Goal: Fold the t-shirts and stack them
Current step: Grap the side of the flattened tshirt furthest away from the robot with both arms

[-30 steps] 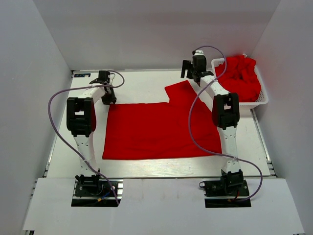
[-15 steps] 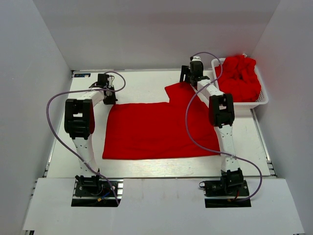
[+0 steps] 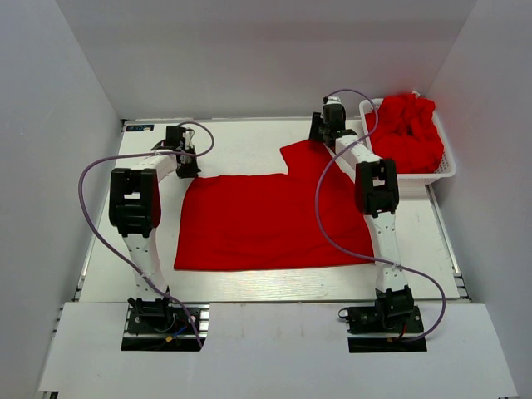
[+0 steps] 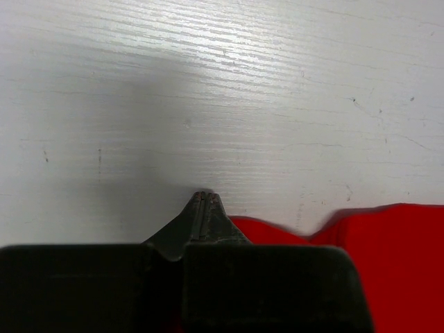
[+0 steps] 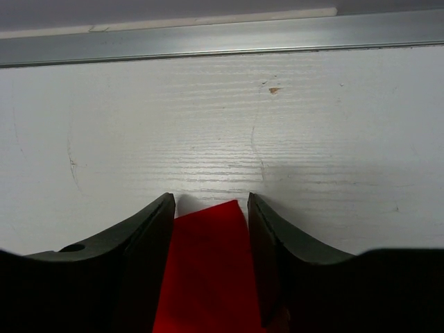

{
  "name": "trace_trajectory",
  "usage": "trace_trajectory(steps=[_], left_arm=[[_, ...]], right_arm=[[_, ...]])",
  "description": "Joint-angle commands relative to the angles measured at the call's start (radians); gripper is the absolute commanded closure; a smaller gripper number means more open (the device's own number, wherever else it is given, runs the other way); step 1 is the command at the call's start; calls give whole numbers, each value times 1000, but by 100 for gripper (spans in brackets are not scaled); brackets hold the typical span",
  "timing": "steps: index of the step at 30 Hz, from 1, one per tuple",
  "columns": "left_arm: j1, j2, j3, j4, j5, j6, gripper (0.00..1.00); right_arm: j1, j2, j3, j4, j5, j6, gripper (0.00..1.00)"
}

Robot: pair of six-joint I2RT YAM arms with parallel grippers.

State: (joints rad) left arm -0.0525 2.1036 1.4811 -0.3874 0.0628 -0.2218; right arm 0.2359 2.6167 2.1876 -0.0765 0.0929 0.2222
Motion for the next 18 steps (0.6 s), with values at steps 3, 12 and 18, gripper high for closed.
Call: trace_trajectory(steps=[3,12,18], left_arm=[[-4,-4,-8,-30,34,9,100],[-4,-4,14,7,74,9,100],[-4,-4,15,27,103,9,100]], right_arm=[[-1,-52,-35,-87,-5,-17,47],[2,-57,-25,-128,-4,-46,88],[0,-115,-55,-80,2,-53,100]])
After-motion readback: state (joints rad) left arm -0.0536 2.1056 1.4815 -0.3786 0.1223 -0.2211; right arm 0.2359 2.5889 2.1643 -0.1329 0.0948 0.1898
